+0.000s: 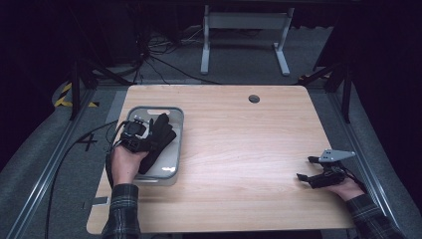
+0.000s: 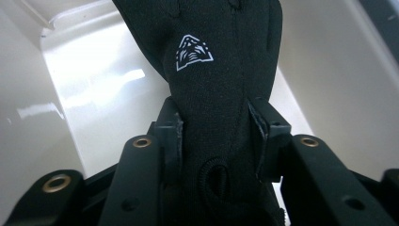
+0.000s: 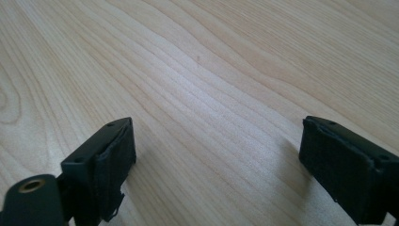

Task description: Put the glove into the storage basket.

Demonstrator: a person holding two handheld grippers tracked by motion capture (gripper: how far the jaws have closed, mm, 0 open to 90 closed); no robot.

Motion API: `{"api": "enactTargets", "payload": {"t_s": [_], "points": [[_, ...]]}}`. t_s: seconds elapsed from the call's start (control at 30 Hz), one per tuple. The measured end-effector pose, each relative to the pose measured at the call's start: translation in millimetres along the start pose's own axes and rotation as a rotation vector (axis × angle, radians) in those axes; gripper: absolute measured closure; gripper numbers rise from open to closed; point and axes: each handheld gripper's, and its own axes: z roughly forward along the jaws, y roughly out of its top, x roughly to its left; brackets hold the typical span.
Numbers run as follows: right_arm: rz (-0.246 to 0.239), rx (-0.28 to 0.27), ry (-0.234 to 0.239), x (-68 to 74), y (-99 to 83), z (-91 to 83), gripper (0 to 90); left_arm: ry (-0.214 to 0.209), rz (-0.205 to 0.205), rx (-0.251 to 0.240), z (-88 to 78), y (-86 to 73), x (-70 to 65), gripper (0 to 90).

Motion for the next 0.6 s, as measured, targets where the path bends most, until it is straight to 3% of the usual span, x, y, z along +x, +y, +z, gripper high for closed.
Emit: {"api": "enactTargets", "payload": {"t_s": [0.1, 0.13, 0.3, 0.37, 0.6], "points": [[0.000, 0.000, 0.000, 0.0, 0.0, 0.0, 11.7, 0.024, -0.007, 0.020, 4.3, -0.3, 1.7, 51.9], [0.000, 0.000, 0.000, 0.0, 0.0, 0.0, 11.8, 0.033, -0.007, 0.024, 4.6, 0.0, 2.0, 45.5], [0.000, 0.000, 0.000, 0.0, 0.0, 0.0, 11.7, 0.049, -0.022, 0.001, 3.5, -1.1, 3.9, 33.7], [-0.001, 0.000, 0.000, 0.0, 0.0, 0.0, 11.7, 0.067, -0.023, -0.034, -2.3, -1.6, 3.0, 29.7], [0.000, 0.000, 0.000, 0.0, 0.0, 0.0, 11.7, 0.041, -0.004, -0.093, -12.3, 1.7, -7.0, 23.3]]}}
